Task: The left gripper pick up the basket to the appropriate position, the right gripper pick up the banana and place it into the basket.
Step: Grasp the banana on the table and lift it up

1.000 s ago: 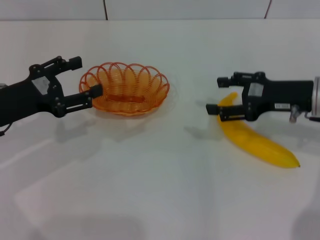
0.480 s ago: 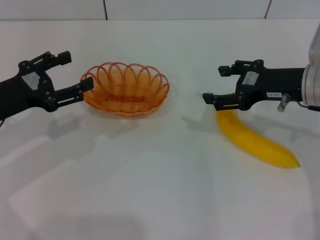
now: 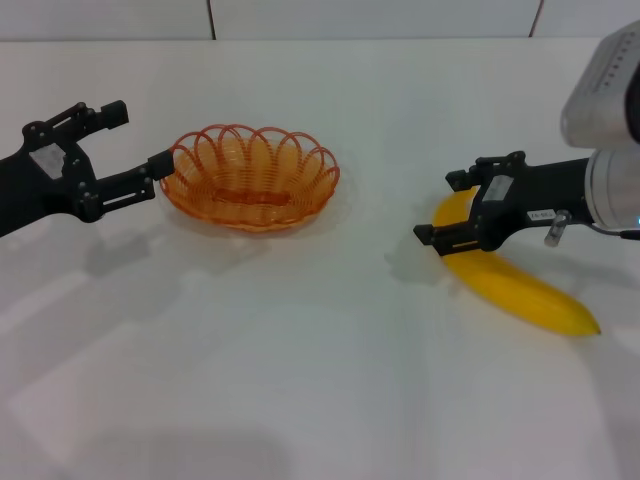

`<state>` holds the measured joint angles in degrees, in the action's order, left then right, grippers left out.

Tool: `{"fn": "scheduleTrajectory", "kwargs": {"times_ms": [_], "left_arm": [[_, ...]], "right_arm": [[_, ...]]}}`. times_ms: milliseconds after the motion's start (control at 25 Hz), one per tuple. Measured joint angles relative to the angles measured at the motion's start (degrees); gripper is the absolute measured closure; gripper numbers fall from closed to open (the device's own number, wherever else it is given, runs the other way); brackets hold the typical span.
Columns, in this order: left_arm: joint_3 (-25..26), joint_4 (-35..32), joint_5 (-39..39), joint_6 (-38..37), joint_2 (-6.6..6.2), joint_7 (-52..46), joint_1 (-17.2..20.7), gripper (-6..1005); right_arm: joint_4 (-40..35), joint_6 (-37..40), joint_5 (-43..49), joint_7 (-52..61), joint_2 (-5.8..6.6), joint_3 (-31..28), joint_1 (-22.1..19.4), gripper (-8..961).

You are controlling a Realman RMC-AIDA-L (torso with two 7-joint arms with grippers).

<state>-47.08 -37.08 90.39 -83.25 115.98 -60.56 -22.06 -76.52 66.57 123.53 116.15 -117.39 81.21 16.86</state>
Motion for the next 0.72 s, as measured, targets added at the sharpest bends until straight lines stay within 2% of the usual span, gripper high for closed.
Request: {"fn": "scheduleTrajectory", "kwargs": {"times_ms": [320,560,720], "left_arm": [[0.0,0.0,0.4,-0.1,0.04,-0.4,0.0,142],[0.0,0.0,2.7,1.3,0.10,-1.5,0.6,142],[0.0,0.0,4.0,1.7,0.11,-0.6,2.3,142]], "right_arm": [[-3.6,0.2,8.1,8.1,-0.02,4.6,0.3,96],[-3.9,0.6,10.8,10.4,-0.03,5.4,0.4,98],[-3.8,0.9,11.4,10.7,-0.03,5.5,0.4,99]]}}
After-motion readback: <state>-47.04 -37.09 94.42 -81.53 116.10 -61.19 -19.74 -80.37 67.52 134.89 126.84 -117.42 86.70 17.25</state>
